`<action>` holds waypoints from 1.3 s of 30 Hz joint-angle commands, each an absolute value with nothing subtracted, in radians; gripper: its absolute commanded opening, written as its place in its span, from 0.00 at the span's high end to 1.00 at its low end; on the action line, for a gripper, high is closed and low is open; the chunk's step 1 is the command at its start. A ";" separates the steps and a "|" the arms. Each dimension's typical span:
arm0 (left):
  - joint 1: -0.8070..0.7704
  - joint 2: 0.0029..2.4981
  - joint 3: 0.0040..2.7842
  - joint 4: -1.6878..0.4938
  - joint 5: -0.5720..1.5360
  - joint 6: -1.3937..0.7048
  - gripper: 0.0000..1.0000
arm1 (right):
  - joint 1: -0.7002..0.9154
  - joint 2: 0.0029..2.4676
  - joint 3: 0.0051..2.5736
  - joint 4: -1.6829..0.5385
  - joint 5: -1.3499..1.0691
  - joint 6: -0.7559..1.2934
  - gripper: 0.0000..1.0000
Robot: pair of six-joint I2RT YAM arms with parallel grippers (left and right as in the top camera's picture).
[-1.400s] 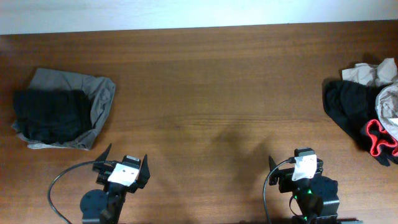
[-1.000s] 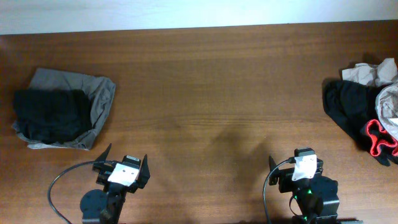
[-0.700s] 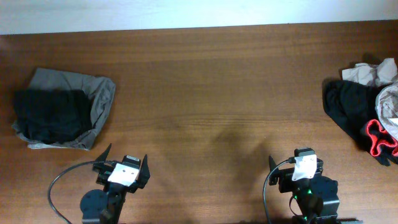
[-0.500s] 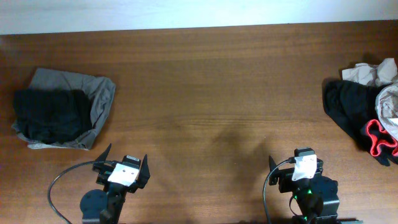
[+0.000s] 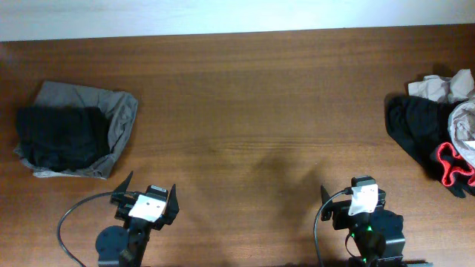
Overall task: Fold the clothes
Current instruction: 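Raise both arms from rest and open both grippers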
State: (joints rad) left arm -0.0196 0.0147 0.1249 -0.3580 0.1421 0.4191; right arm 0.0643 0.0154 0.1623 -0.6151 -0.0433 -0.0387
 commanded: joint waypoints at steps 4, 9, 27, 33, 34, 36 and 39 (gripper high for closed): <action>-0.015 0.006 0.113 -0.352 0.205 0.405 0.01 | 0.058 0.006 0.156 -0.595 -0.049 -0.045 0.01; -0.015 0.006 0.113 -0.298 0.535 0.405 0.01 | 0.058 0.006 0.156 -0.437 -0.294 -0.044 0.01; -0.015 0.467 0.622 -0.247 0.546 0.127 0.01 | 0.057 0.116 0.358 -0.268 -0.385 0.230 0.01; -0.015 0.912 1.071 -0.589 0.553 0.128 0.01 | 0.057 0.437 0.652 -0.508 -0.233 0.271 0.01; -0.015 0.974 1.146 -0.645 0.553 0.128 0.01 | 0.057 0.501 0.712 -0.532 -0.243 0.251 0.01; -0.015 1.086 1.280 -0.737 0.553 0.128 0.01 | 0.057 0.655 0.870 -0.601 -0.290 0.157 0.01; -0.015 1.199 1.398 -0.802 0.584 0.120 0.01 | 0.058 0.835 1.062 -0.703 -0.418 0.093 0.01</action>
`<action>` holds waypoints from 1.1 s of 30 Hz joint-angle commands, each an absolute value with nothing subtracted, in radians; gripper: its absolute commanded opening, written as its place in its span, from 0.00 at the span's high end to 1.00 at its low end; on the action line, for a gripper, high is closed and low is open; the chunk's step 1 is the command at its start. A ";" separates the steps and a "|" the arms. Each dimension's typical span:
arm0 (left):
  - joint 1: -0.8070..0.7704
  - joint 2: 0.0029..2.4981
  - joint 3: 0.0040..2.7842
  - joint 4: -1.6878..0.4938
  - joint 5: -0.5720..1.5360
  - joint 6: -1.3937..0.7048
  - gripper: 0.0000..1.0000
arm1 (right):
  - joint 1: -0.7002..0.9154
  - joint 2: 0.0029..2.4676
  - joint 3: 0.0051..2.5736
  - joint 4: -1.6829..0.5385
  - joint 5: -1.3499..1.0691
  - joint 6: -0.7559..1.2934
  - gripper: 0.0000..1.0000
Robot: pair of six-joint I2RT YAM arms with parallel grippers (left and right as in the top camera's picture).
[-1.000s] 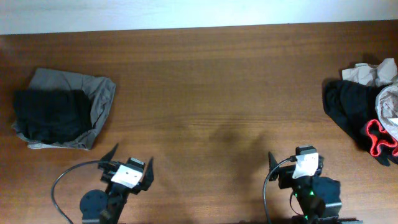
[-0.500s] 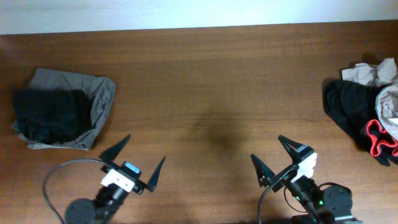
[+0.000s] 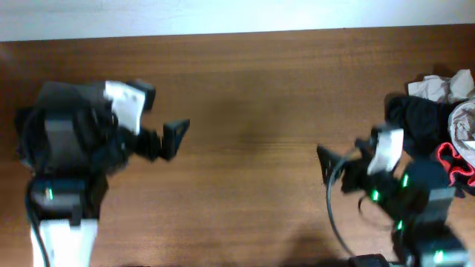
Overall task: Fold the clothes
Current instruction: 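Raise both arms from rest and open both grippers, then reach right gripper to the right pile and grasp black pants waistband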
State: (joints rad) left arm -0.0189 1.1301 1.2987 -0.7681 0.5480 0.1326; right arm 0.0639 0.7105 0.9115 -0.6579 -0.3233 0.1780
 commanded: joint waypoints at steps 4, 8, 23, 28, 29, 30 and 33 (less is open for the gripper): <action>-0.015 1.291 1.427 -0.813 0.672 0.120 0.01 | 0.052 1.043 1.237 -0.904 -0.430 0.097 0.01; -0.015 1.322 1.427 -0.851 0.677 0.120 0.01 | -0.031 1.190 1.327 -1.018 -0.193 0.272 0.01; -0.071 1.328 1.427 -0.915 0.427 0.120 0.01 | -0.629 1.646 1.426 -1.058 0.031 0.483 0.09; -0.121 1.330 1.426 -0.926 0.350 0.120 0.01 | -0.710 1.778 1.426 -0.991 0.039 0.511 0.13; -0.128 1.330 1.426 -0.926 0.344 0.120 0.01 | -0.716 1.798 1.426 -0.975 0.046 0.511 0.15; -0.134 1.330 1.426 -0.925 0.343 0.120 0.01 | -0.720 1.817 1.426 -0.963 0.063 0.513 0.17; -0.143 1.330 1.426 -0.925 0.343 0.120 0.01 | -0.721 1.862 1.426 -0.916 0.091 0.514 0.19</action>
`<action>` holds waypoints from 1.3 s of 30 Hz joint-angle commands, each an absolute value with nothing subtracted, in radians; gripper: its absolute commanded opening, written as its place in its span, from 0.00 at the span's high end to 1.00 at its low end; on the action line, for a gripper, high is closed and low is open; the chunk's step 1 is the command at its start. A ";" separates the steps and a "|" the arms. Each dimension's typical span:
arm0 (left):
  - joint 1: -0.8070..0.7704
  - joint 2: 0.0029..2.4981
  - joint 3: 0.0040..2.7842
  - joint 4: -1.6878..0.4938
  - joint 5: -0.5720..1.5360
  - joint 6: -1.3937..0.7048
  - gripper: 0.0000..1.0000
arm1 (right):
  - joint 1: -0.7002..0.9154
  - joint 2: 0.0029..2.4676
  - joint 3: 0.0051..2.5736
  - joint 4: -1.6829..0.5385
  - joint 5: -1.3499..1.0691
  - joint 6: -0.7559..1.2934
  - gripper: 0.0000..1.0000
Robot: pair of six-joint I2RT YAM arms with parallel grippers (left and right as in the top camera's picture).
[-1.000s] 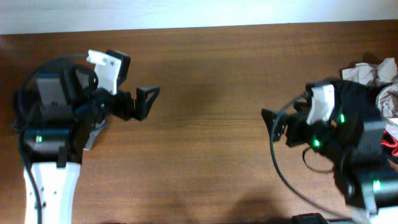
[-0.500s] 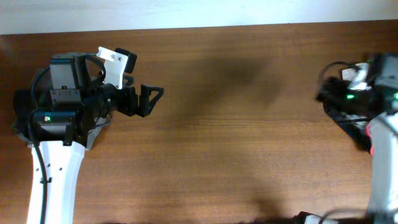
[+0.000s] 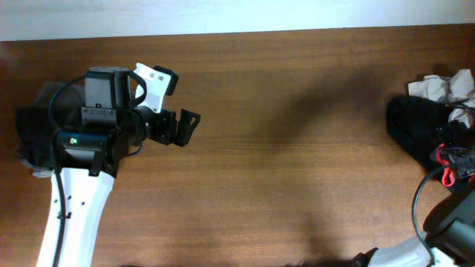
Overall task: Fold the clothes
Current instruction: 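Reach right gripper to the right pile and grasp black pants waistband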
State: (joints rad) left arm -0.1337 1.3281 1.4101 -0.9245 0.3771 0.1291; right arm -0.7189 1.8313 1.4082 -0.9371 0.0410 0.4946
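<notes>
A heap of unfolded clothes lies at the right table edge: a black garment [image 3: 408, 126], a pale crumpled cloth [image 3: 444, 86] and a piece with red trim [image 3: 444, 175]. My right gripper [image 3: 454, 157] is down in this heap, and the arm hides its fingers. At the left lies a folded stack, black cloth [image 3: 30, 127] on a grey cloth [image 3: 46, 92], largely covered by my left arm. My left gripper [image 3: 182, 127] hangs above the bare wood just right of that stack, open and holding nothing.
The brown wooden table [image 3: 282, 156] spans the whole view, with a white wall strip along the far edge. My right arm's cable [image 3: 420, 211] loops over the front right corner.
My right arm has moved right from beside the heap onto it, its gripper now among the black and red cloth. The left arm has shifted slightly, its gripper still right of the folded stack.
Both arms first sat low at the table's front edge with open grippers. Then the left arm stood over the folded stack and the right arm was next to the unfolded heap. Now the right gripper is in the heap and the left hangs beside the stack.
</notes>
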 commanded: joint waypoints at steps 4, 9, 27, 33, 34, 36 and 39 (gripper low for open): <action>-0.143 1.330 1.426 -0.926 0.343 0.120 0.01 | -0.712 1.909 1.425 -0.834 0.089 0.514 0.34; -0.143 1.330 1.426 -0.926 0.344 0.120 0.01 | -0.701 1.906 1.430 -0.807 0.044 0.502 0.92; -0.143 1.330 1.426 -0.929 0.343 0.120 0.01 | -0.429 1.392 1.480 -0.786 -0.367 0.442 0.96; -0.143 1.330 1.426 -0.929 0.343 0.120 0.01 | -0.226 1.255 1.528 -0.770 -0.292 0.442 0.96; -0.143 1.330 1.426 -0.929 0.344 0.120 0.01 | -0.194 1.245 1.528 -0.769 -0.279 0.442 0.96; -0.143 1.330 1.426 -0.929 0.343 0.120 0.01 | -0.125 1.241 1.527 -0.768 -0.272 0.442 0.96; -0.143 1.329 1.426 -0.929 0.343 0.120 0.01 | -0.017 1.271 1.526 -0.768 -0.272 0.442 0.96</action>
